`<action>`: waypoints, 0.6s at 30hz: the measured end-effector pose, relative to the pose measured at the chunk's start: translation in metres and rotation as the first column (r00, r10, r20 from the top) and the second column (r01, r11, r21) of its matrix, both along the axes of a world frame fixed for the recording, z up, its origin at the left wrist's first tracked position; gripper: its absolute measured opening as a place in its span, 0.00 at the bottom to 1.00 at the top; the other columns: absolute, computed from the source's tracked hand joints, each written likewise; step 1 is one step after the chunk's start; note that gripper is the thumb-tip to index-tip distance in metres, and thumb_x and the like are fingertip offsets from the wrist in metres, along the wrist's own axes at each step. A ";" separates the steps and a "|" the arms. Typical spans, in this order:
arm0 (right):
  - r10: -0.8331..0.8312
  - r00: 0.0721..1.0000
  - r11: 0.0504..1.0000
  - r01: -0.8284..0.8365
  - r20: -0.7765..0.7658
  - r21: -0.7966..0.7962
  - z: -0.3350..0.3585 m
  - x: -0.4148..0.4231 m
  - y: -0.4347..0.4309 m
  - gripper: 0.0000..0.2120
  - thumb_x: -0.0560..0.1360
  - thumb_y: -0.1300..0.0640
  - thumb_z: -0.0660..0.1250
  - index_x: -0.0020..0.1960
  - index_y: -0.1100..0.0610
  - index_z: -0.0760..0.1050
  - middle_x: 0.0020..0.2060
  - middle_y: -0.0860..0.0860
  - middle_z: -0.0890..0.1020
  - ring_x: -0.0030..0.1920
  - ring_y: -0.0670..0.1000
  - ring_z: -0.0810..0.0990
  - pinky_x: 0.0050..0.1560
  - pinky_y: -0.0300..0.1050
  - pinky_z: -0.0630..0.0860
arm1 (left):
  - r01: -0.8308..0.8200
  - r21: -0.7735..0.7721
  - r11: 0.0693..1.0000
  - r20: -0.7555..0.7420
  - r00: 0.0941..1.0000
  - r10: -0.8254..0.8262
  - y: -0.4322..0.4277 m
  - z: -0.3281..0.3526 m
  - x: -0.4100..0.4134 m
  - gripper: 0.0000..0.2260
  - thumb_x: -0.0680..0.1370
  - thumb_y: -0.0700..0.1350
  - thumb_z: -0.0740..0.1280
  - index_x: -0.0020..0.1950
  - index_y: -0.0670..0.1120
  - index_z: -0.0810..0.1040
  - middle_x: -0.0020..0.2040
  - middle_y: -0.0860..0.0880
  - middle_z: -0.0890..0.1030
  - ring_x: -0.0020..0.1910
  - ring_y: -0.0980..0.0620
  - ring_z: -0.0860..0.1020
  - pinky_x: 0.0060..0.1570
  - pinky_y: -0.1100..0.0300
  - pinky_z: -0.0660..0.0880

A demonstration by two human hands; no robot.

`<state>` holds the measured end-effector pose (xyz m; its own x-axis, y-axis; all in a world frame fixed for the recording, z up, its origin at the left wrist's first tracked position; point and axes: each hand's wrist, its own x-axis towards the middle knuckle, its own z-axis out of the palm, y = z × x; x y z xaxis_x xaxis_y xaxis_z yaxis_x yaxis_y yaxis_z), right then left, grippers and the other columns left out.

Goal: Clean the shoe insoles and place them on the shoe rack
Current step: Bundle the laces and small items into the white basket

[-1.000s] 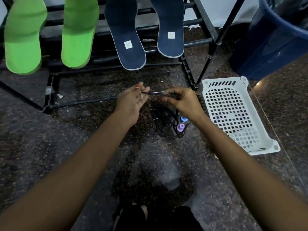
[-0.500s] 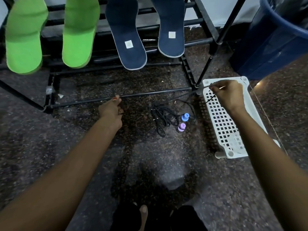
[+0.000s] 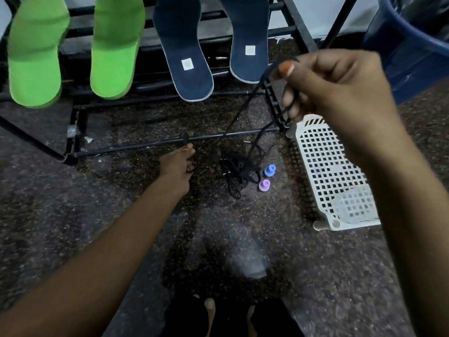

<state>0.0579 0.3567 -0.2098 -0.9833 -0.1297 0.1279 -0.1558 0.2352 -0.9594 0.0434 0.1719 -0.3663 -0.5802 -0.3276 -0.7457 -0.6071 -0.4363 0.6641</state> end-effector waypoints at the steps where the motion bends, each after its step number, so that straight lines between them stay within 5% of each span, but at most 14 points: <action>1: 0.021 1.000 0.999 -0.021 -0.015 -0.029 0.007 0.004 -0.002 0.06 0.76 0.60 0.65 0.40 0.59 0.77 0.23 0.46 0.78 0.23 0.43 0.73 0.26 0.35 0.70 | 0.000 0.001 1.000 0.006 1.000 0.000 0.000 0.000 0.000 0.11 0.81 0.39 0.61 0.63 0.41 0.75 0.41 0.51 0.74 0.32 0.55 0.61 0.49 0.61 0.66; 3: 0.041 0.999 0.997 -0.043 -0.029 -0.063 0.014 0.010 -0.005 0.06 0.76 0.61 0.65 0.41 0.59 0.77 0.23 0.46 0.78 0.23 0.43 0.73 0.26 0.35 0.70 | 0.003 0.004 1.000 0.008 1.000 -0.003 0.000 0.000 0.000 0.11 0.81 0.39 0.61 0.63 0.41 0.75 0.41 0.51 0.74 0.32 0.55 0.62 0.50 0.61 0.67; 6: -0.003 1.000 1.000 0.003 0.022 -0.029 0.000 0.007 -0.004 0.06 0.75 0.62 0.65 0.39 0.57 0.76 0.22 0.45 0.78 0.22 0.42 0.72 0.25 0.35 0.70 | 0.029 0.024 0.999 -0.016 0.999 -0.029 0.002 0.000 0.000 0.11 0.81 0.38 0.62 0.62 0.39 0.75 0.40 0.50 0.74 0.30 0.56 0.61 0.33 0.66 0.66; 9: -0.085 0.983 0.991 0.067 0.165 0.117 -0.049 -0.001 -0.001 0.07 0.76 0.63 0.65 0.39 0.59 0.77 0.21 0.45 0.77 0.20 0.40 0.71 0.24 0.33 0.70 | 0.075 0.037 0.997 -0.028 0.997 -0.074 0.003 -0.002 0.002 0.11 0.80 0.36 0.62 0.62 0.37 0.75 0.41 0.49 0.75 0.31 0.57 0.67 0.25 0.70 0.67; 14: -0.167 0.931 0.937 0.048 0.323 0.346 -0.150 -0.007 -0.009 0.06 0.75 0.65 0.65 0.40 0.62 0.78 0.30 0.53 0.79 0.23 0.39 0.74 0.30 0.32 0.75 | 0.185 0.027 0.982 -0.021 0.983 -0.184 0.009 -0.007 0.005 0.11 0.82 0.39 0.59 0.62 0.37 0.75 0.54 0.42 0.80 0.38 0.56 0.77 0.35 0.68 0.75; 18: -0.172 0.925 0.899 0.006 0.340 0.438 -0.190 -0.011 -0.026 0.05 0.74 0.65 0.65 0.44 0.66 0.79 0.40 0.63 0.82 0.43 0.59 0.81 0.51 0.54 0.76 | 0.261 -0.001 0.965 -0.019 0.965 -0.261 0.017 -0.006 0.007 0.11 0.82 0.39 0.60 0.62 0.38 0.75 0.58 0.42 0.79 0.44 0.53 0.78 0.48 0.62 0.74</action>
<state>0.0472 0.3303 -0.3998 -0.9587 0.0011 -0.2843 0.2226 0.6250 -0.7483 0.0509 0.1889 -0.3725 -0.6595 -0.1619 -0.7341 -0.6872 -0.2660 0.6761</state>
